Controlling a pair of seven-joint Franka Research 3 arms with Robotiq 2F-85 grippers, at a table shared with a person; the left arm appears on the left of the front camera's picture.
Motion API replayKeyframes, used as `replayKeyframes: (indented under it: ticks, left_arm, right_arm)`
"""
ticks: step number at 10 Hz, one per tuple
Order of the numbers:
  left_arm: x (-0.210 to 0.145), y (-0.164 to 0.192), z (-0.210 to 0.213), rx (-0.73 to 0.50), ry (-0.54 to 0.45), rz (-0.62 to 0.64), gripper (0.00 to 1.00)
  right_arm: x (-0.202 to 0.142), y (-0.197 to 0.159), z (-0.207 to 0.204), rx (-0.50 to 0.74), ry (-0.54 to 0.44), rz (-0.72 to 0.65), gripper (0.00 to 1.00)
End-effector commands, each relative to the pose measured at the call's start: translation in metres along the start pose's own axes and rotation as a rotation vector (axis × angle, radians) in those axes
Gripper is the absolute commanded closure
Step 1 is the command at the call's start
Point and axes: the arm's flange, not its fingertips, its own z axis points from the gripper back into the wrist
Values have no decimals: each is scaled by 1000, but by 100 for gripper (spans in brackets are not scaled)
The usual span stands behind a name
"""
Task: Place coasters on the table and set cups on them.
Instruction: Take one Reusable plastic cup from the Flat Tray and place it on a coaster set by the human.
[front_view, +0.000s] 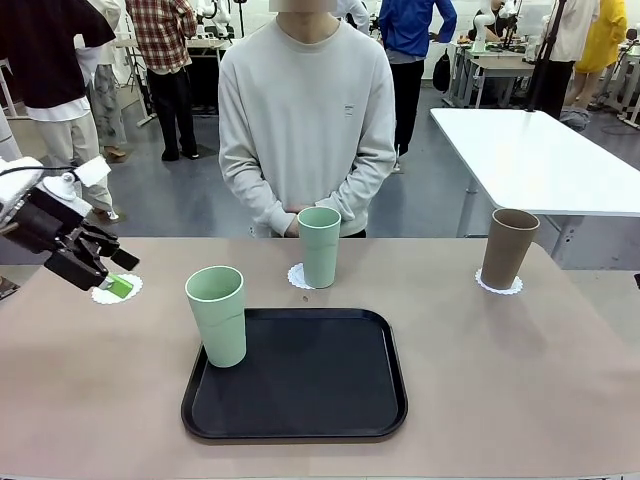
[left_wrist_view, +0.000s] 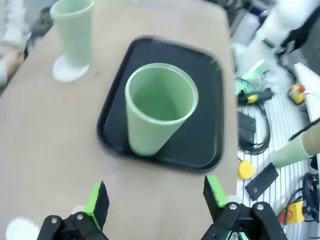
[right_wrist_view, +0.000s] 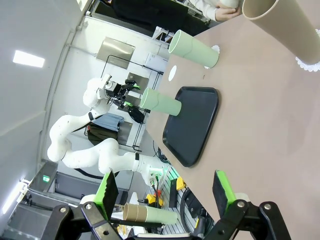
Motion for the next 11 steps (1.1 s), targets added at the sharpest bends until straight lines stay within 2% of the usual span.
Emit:
replayKeyframes:
  ticks: [1, 4, 6, 8, 9, 10, 11]
  left_arm:
    - [-19, 35, 4, -90, -53, -48, 0]
    - [-44, 43, -31, -41, -191, -126, 0]
    - [-52, 42, -48, -64, -266, -143, 0]
    - [-55, 37, -49, -28, -265, -178, 0]
    - [-49, 33, -37, 41, -221, -146, 0]
    - [-51, 41, -53, -57, -246, -137, 0]
    - [-51, 41, -53, -57, -246, -137, 0]
  right_arm:
    - [0, 0, 0, 10, -1, 5, 0]
    - [0, 0, 0, 10, -1, 5, 0]
    - [0, 0, 0, 10, -1, 5, 0]
    - [0, 0, 0, 10, -1, 5, 0]
    - [0, 0, 0, 10, -1, 5, 0]
    - [0, 0, 0, 10, -1, 5, 0]
    - [0, 0, 0, 10, -1, 5, 0]
